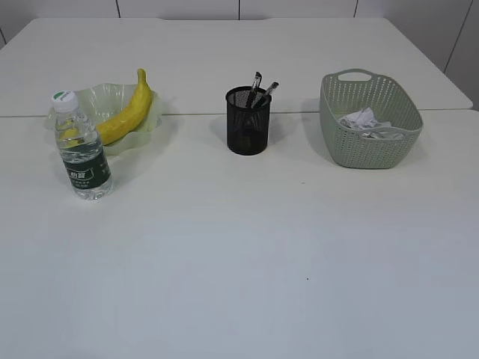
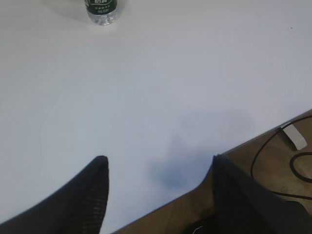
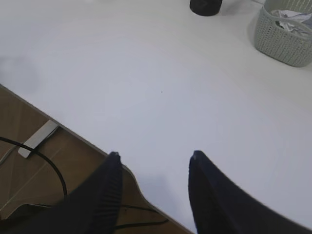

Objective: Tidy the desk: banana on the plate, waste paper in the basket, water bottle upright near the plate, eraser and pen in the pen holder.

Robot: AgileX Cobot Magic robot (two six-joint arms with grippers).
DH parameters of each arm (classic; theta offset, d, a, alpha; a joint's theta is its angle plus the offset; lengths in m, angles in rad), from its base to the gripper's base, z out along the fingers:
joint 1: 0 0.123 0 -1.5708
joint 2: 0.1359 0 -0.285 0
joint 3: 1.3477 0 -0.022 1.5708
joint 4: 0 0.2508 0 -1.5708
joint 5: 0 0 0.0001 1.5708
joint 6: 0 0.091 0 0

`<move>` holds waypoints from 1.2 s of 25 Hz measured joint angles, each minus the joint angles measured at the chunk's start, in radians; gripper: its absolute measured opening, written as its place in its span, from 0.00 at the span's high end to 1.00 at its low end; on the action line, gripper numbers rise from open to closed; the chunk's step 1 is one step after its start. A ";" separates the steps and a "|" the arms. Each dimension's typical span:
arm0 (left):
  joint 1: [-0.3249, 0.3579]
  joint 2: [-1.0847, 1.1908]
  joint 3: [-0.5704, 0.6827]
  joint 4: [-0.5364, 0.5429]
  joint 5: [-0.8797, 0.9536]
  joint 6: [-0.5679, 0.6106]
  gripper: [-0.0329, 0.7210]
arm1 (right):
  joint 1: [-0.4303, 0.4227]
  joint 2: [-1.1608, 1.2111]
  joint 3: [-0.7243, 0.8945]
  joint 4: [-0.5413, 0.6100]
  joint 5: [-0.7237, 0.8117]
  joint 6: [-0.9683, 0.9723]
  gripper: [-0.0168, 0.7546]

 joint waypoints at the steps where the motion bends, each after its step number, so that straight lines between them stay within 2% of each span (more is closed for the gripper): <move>1: 0.000 -0.005 0.002 -0.013 0.000 0.007 0.32 | 0.000 -0.023 0.000 -0.002 0.010 0.000 0.54; 7: 0.000 -0.009 0.002 -0.091 0.000 0.097 0.31 | 0.000 -0.140 0.071 -0.008 0.036 0.039 0.47; 11: 0.000 -0.009 0.008 -0.103 -0.004 0.121 0.31 | 0.000 -0.150 0.088 -0.038 0.045 0.080 0.45; 16: 0.000 -0.009 0.020 -0.107 -0.052 0.130 0.31 | 0.000 -0.150 0.094 -0.085 0.032 0.091 0.45; 30: 0.000 -0.009 0.048 -0.114 -0.127 0.134 0.31 | 0.000 -0.150 0.128 -0.089 -0.029 0.091 0.45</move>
